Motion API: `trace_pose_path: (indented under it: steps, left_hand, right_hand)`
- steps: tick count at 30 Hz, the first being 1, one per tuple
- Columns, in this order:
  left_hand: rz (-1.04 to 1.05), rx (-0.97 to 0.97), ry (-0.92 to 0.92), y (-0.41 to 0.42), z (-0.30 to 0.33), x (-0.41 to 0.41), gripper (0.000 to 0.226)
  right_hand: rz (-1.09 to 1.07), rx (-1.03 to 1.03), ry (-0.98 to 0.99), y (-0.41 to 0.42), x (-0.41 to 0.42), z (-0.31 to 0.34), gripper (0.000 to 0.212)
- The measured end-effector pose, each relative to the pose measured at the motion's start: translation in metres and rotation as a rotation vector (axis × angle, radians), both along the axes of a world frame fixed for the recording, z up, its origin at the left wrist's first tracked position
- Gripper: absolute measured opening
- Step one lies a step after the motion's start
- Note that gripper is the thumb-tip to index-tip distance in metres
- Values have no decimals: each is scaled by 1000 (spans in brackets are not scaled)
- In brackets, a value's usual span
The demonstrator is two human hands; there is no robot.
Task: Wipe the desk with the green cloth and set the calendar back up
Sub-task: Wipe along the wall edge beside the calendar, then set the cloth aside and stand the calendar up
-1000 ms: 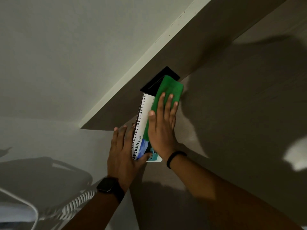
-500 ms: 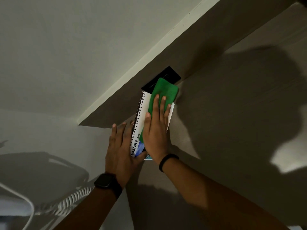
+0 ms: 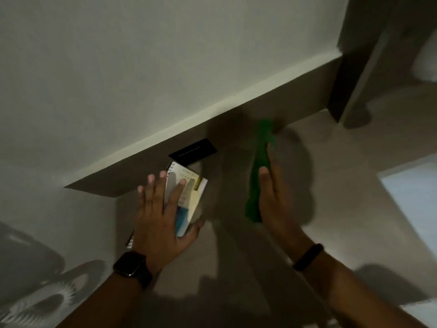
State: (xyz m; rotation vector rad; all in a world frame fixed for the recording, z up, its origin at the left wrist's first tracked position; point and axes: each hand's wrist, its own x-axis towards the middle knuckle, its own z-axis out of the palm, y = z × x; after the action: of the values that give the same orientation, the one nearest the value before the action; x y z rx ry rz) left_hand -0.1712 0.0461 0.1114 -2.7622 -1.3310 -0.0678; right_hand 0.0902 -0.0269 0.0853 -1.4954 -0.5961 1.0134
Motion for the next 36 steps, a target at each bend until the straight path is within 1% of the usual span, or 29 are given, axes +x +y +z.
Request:
trace_pose_path:
  steps: [4, 7, 10, 11, 13, 16, 19, 21, 23, 24, 26, 27, 29, 30, 31, 32, 34, 35, 36]
  left_hand:
    - [63, -33, -127, -8, -47, 93, 97]
    - [104, -126, -206, -9, -86, 152, 97]
    - [213, -253, -246, -9, -124, 186, 96]
    - [242, -279, -242, -10, -135, 191, 95]
    - [266, -283, -213, -13, -153, 196, 94]
    - [271, -233, -202, -16, -167, 195, 93]
    - [273, -239, -204, -15, -168, 195, 94]
    - [278, -270, -227, -15, -165, 195, 95]
    - [301, -315, -290, -17, -158, 192, 96]
    - [333, -329, -349, -20, -153, 187, 96]
    - [443, -329, -558, -36, -143, 172, 95]
    - [528, -334, -727, -50, -138, 162, 95]
    - [734, -321, -1151, -81, -127, 140, 97]
    - [841, -270, -1329, -93, -123, 127, 98]
    - [942, -190, -1452, -101, -120, 112, 99]
    - [1024, -117, -1532, -105, -118, 96, 99]
    - [1121, -44, -1603, -104, -113, 64, 96]
    - [1118, -50, -1607, -102, -111, 51, 87]
    - [1086, -73, -1612, -100, -110, 41, 71]
  right_hand:
    - [82, 23, -400, -17, 119, 1, 57]
    - [233, -151, -808, -12, 173, -26, 60]
    - [500, -398, -1100, -3, 183, -65, 63]
    - [562, -448, -1196, -2, 181, -78, 64]
    - [564, -463, -1297, -1, 176, -96, 66]
    - [503, -450, -1358, 0, 175, -107, 70]
    - [525, -466, -1369, 0, 176, -107, 72]
    - [540, -486, -1338, 1, 170, -99, 75]
    - [518, -480, -1300, 5, 159, -85, 78]
    - [505, -441, -1283, 9, 150, -77, 77]
    - [551, -292, -1186, 22, 123, -62, 68]
    - [614, -206, -1094, 32, 104, -55, 62]
    - [758, -108, -874, 54, 59, -45, 54]
    - [812, -85, -787, 66, 37, -42, 53]
    - [846, -63, -720, 77, 17, -40, 53]
    - [872, -42, -670, 86, -2, -40, 54]
    - [894, -39, -595, 99, -33, -42, 61]
    - [895, -43, -560, 103, -43, -44, 63]
    - [897, -35, -535, 105, -52, -45, 64]
